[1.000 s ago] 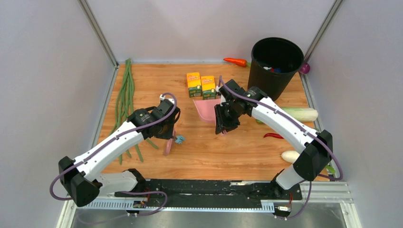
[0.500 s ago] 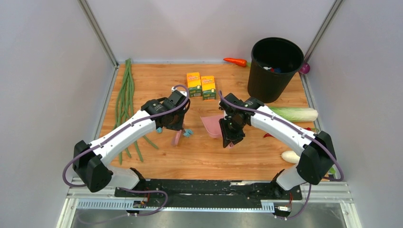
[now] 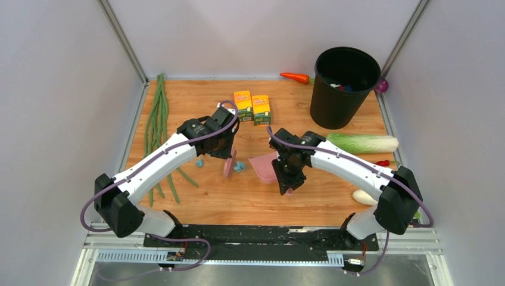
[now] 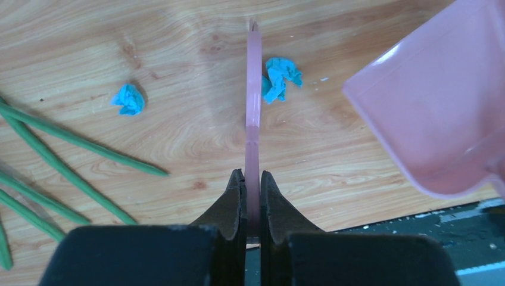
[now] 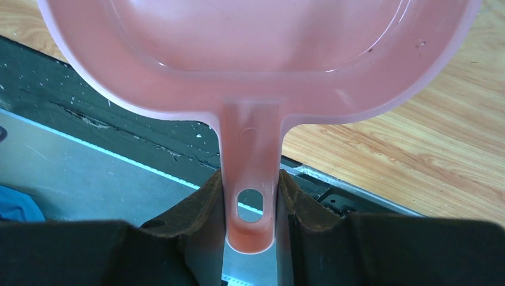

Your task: Sweep away the paper scraps from the table

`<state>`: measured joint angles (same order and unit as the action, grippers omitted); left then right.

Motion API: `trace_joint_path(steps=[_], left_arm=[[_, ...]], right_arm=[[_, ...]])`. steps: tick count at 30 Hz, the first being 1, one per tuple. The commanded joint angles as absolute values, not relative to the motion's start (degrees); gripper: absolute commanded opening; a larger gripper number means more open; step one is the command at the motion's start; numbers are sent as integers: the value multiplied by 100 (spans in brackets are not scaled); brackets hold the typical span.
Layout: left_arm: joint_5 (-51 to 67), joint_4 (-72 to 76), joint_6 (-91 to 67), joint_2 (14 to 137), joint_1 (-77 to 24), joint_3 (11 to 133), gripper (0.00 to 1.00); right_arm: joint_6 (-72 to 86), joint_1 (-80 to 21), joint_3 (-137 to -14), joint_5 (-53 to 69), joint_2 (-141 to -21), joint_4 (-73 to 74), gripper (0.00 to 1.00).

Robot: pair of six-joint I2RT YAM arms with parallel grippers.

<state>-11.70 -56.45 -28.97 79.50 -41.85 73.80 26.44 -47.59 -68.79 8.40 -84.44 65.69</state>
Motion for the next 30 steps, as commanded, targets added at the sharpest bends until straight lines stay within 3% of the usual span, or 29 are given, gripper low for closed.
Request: trace_joint_path(steps=[1,14,30], left_arm=[[-897,-5747,-2821,7972,-4175,7813,0],[-1239,-6231,-2373,7875,-3886,8446,0],[-1073,-5748,-1591,8235,-3278,8209,0]], right_arm=[[2768,-4913,-6812,808,-8341,6574,0],[2733,-5326,-6557,967,-8182,6574,0],[2698,-6108,-6653,668,-9096,6399,0]])
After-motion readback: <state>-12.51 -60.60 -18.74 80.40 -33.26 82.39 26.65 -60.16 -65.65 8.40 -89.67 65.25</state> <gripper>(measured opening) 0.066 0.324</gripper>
